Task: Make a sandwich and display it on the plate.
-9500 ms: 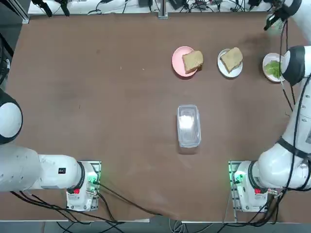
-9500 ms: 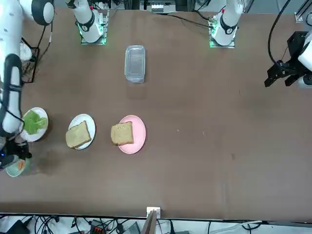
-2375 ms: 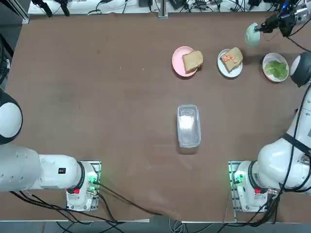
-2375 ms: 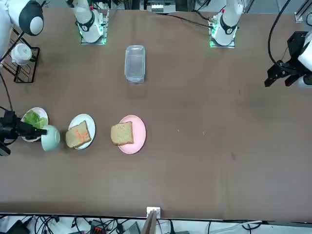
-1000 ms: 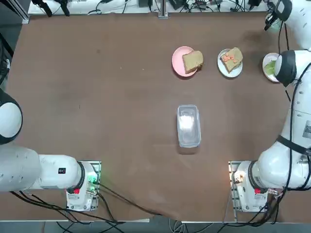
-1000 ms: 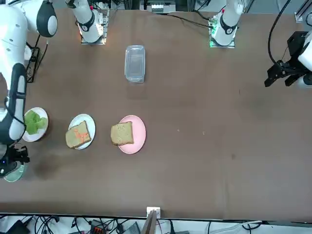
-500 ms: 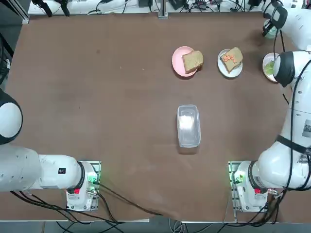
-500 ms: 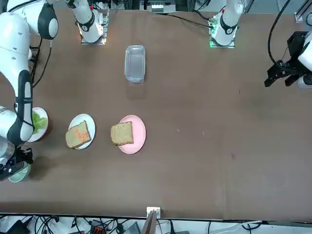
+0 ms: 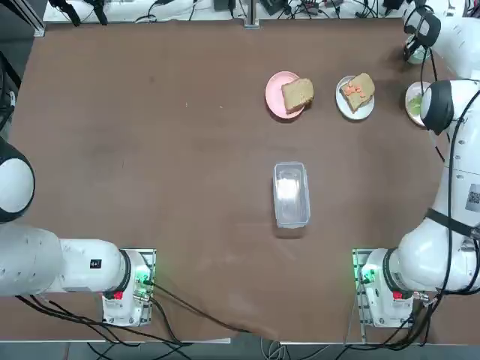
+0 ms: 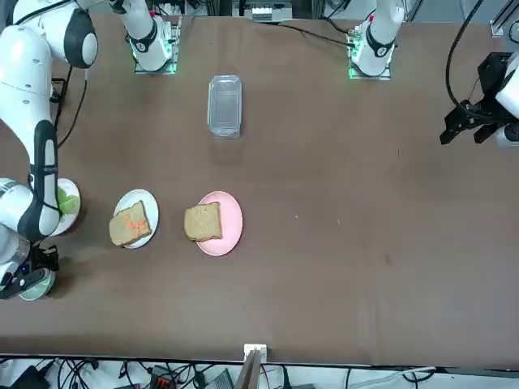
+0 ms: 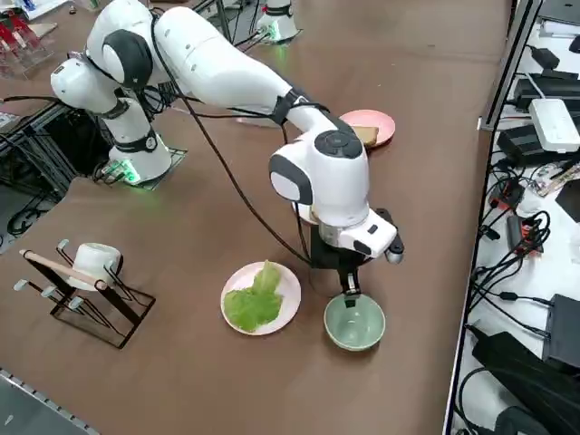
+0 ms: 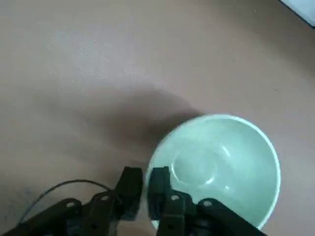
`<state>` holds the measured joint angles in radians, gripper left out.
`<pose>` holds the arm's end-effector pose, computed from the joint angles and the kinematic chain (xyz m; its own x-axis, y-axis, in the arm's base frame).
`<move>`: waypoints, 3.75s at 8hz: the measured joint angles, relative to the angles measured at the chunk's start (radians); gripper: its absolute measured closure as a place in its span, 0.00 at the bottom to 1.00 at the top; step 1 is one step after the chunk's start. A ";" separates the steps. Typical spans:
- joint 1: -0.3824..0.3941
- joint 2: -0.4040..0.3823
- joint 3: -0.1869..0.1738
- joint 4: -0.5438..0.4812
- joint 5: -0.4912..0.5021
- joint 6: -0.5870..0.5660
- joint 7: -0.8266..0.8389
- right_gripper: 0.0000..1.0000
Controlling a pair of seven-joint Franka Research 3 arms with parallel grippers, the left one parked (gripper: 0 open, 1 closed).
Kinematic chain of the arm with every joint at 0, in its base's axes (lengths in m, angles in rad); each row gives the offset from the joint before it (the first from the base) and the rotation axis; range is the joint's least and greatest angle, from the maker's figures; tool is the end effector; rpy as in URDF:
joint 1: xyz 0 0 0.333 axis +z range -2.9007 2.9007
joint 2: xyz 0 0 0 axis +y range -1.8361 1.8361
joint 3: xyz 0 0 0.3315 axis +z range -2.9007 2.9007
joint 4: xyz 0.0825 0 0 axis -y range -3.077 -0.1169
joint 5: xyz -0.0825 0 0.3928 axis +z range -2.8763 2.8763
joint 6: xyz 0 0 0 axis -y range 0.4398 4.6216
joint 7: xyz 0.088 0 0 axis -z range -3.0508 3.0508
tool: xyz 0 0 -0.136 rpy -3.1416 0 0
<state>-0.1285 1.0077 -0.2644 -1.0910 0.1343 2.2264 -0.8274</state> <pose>0.7766 -0.2390 0.2050 0.8773 0.4792 0.0262 0.4670 -0.8649 0.1839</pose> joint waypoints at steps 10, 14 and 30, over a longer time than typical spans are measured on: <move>-0.003 -0.255 -0.006 -0.129 0.034 -0.210 0.031 0.00; -0.003 -0.471 -0.012 -0.589 -0.003 0.033 0.027 0.00; -0.069 -0.431 -0.063 -0.886 -0.016 0.395 -0.111 0.38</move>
<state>-0.1971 0.5768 -0.3276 -1.9771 0.1187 2.6213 -0.9389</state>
